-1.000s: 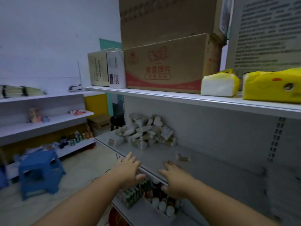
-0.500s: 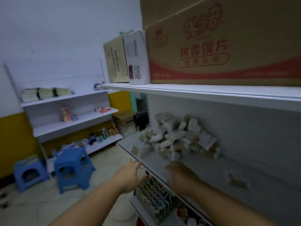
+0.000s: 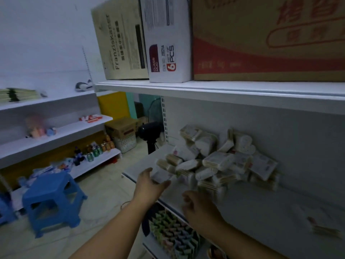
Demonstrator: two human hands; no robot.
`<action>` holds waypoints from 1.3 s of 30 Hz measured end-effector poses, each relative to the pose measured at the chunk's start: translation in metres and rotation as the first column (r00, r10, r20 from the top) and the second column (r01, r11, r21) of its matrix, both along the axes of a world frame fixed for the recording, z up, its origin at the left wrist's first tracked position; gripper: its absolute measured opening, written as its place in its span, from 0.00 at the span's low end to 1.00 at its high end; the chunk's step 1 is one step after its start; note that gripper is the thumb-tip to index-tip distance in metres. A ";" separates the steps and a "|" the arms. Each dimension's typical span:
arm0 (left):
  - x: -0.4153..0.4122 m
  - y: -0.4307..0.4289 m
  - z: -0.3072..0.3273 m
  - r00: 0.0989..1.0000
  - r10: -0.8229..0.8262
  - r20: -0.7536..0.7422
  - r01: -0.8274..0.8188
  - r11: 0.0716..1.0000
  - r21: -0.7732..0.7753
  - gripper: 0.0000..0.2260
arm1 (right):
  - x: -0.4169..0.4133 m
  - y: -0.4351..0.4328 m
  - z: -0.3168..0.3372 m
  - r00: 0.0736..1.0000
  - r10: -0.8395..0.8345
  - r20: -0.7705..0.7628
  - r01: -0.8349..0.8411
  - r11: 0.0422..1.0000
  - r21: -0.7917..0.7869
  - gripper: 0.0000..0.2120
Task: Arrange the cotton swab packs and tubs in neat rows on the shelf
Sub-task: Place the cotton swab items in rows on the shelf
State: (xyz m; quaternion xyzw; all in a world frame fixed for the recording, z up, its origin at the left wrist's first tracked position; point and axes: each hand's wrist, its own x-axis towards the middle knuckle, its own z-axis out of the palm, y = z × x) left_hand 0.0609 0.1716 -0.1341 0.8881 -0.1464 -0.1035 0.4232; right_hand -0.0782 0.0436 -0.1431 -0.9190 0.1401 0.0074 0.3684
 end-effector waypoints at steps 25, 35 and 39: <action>0.044 0.008 -0.020 0.724 -0.448 -0.524 -0.135 0.654 -0.745 0.14 | 0.028 0.035 -0.007 0.821 -0.562 0.102 0.490 0.784 0.380 0.22; -0.057 -0.047 0.025 0.415 -0.691 -0.592 -0.194 0.569 -0.799 0.21 | -0.086 -0.001 0.028 0.511 -0.849 0.133 0.000 0.155 0.988 0.18; -0.139 -0.076 0.031 0.350 -0.718 -0.602 -0.139 0.595 -0.791 0.18 | -0.165 -0.016 0.037 0.382 -0.912 0.152 0.104 0.206 0.973 0.30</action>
